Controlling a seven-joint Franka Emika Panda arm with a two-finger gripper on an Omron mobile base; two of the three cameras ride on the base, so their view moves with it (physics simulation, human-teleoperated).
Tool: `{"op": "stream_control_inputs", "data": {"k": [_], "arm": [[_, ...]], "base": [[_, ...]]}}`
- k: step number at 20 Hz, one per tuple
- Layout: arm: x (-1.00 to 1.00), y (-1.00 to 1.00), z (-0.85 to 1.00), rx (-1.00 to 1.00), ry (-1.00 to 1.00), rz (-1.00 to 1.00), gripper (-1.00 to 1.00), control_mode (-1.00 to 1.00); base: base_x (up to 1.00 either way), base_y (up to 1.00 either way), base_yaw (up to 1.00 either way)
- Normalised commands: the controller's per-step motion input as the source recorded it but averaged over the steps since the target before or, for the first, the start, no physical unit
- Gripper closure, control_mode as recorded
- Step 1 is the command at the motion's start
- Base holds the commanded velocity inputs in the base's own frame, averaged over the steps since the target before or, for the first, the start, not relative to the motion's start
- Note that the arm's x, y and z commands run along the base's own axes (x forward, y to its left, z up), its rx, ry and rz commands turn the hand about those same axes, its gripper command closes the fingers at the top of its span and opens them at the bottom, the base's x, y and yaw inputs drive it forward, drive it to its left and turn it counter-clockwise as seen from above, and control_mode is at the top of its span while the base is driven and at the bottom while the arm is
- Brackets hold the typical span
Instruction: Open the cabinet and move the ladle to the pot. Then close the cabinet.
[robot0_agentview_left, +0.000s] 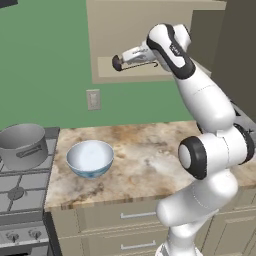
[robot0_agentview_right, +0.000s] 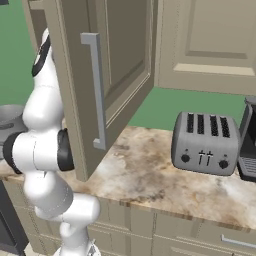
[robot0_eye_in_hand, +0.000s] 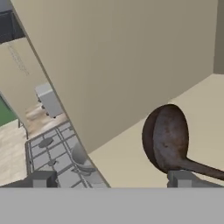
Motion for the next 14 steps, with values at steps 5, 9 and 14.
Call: {"op": "stream_control_inputs", "data": {"k": [5,9,14], "arm": [[0.19,0.1,-0.06,-0.05,-0.03,0.0,-1.0,-1.0],[0.33,0.0,-0.12,-0.04,-0.01,0.0,-1.0,-1.0],[0.35,0.07,-0.06,-0.03,0.0,0.0,-1.0,-1.0]], "base": [[0.0,0.0,0.0],[0.0,0.0,0.0],[0.0,0.0,0.0]]}}
